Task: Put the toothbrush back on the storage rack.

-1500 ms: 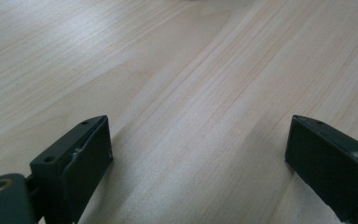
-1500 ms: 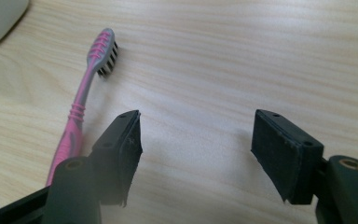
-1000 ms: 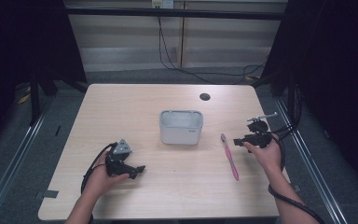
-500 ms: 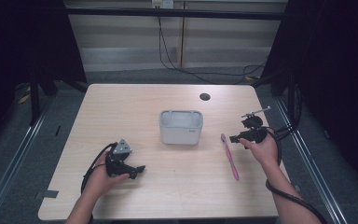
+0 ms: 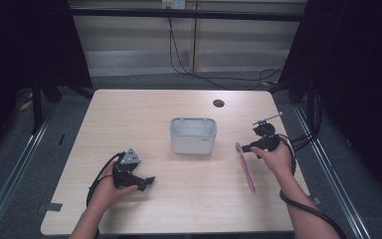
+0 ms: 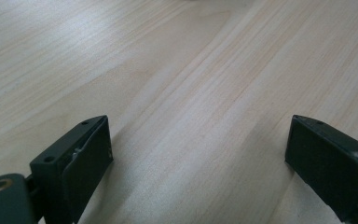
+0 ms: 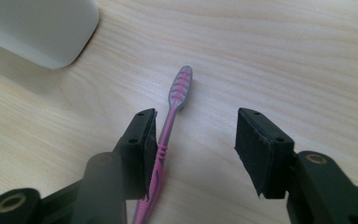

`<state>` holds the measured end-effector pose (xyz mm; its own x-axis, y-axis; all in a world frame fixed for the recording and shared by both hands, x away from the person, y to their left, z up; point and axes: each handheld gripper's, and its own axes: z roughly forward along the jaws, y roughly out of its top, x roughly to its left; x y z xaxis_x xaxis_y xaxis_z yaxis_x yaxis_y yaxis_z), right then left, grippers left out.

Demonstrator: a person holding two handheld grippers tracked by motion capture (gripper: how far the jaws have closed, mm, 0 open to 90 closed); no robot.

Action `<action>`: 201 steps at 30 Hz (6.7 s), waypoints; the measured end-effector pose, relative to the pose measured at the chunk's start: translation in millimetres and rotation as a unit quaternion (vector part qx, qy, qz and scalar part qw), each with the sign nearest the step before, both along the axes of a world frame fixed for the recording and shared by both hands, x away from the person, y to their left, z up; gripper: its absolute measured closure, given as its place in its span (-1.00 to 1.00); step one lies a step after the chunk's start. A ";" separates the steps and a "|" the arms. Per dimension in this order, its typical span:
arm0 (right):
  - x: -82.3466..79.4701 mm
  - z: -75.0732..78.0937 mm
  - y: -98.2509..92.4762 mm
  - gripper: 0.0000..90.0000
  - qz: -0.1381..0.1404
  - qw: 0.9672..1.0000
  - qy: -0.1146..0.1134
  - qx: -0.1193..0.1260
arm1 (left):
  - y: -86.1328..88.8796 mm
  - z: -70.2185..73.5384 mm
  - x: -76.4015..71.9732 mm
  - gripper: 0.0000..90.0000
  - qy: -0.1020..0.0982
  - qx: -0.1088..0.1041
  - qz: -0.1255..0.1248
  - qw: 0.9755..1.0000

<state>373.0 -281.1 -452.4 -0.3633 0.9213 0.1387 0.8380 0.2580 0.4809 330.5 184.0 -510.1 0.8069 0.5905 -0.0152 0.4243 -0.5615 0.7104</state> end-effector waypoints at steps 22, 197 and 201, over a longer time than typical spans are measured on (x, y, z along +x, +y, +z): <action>10.2 -10.9 17.1 0.31 0.009 0.999 0.038 -0.020 | 0.0 0.0 0.0 -0.85 0.000 0.000 0.000 1.000; 0.0 116.0 59.4 0.91 0.025 0.924 -0.340 0.172 | 0.0 0.0 -0.1 -0.85 -0.001 0.001 0.000 1.000; 0.9 118.3 61.4 0.91 0.027 0.922 -0.346 0.173 | 0.0 0.0 -0.1 -0.85 0.000 0.000 0.000 1.000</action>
